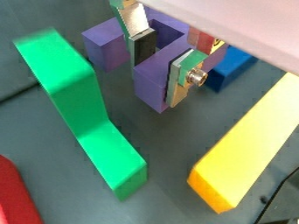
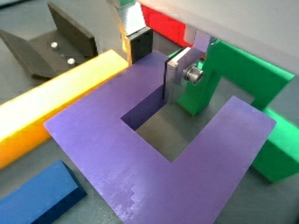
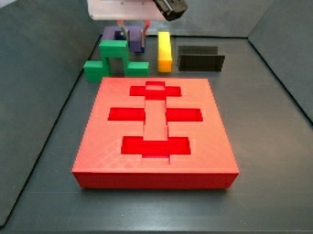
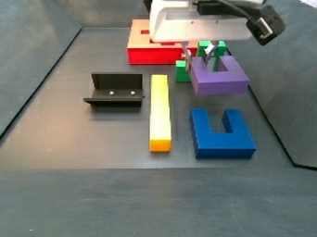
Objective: Pick up the purple object. Move up. Place the purple object on the fixture. Regrasp the purple object. Move to above the board. Insert the purple object.
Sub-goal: Place the purple object on the fixture.
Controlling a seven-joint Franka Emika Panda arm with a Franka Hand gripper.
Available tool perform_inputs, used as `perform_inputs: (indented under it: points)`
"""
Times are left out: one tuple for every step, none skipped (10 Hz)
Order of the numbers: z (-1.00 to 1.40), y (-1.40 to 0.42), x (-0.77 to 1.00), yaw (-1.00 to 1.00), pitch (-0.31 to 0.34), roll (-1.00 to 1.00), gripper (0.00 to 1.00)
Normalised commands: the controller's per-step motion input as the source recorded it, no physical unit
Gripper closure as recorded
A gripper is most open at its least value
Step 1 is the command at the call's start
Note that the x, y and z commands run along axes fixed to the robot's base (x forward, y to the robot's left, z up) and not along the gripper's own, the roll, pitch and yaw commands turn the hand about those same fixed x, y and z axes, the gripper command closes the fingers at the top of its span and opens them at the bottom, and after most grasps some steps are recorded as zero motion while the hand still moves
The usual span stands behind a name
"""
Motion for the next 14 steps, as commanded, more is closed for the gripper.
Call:
perform_inputs:
  points:
    - [0.00,0.00,0.00,0.00,0.049,0.00,1.00]
    - [0.00,0.00,0.00,0.00,0.037,0.00,1.00]
    - [0.00,0.00,-0.05,-0.03,-0.009,0.00,1.00]
    - [0.42,0.01,0.29,-0.04,0.000,-0.22,1.00]
    - [0.75,0.05,0.59,-0.04,0.000,-0.29,1.00]
    - [0.78,0.11,0.68,-0.06,0.000,-0.40,1.00]
    - [0.64,0.07,0.73,-0.06,0.000,-0.52,1.00]
    - [0.58,0.06,0.77,-0.13,-0.063,-0.65,1.00]
    - [0.57,0.03,0.82,-0.15,-0.063,-0.65,1.00]
    - [0.42,0.01,0.99,-0.14,0.000,-0.56,1.00]
    - [0.34,0.01,0.99,-0.22,0.000,-0.58,1.00]
    - [0.25,0.00,1.00,-0.16,0.034,-0.46,1.00]
    - [0.15,0.00,1.00,-0.09,0.160,-0.29,1.00]
    - [0.00,0.00,1.00,-0.13,0.209,-0.14,1.00]
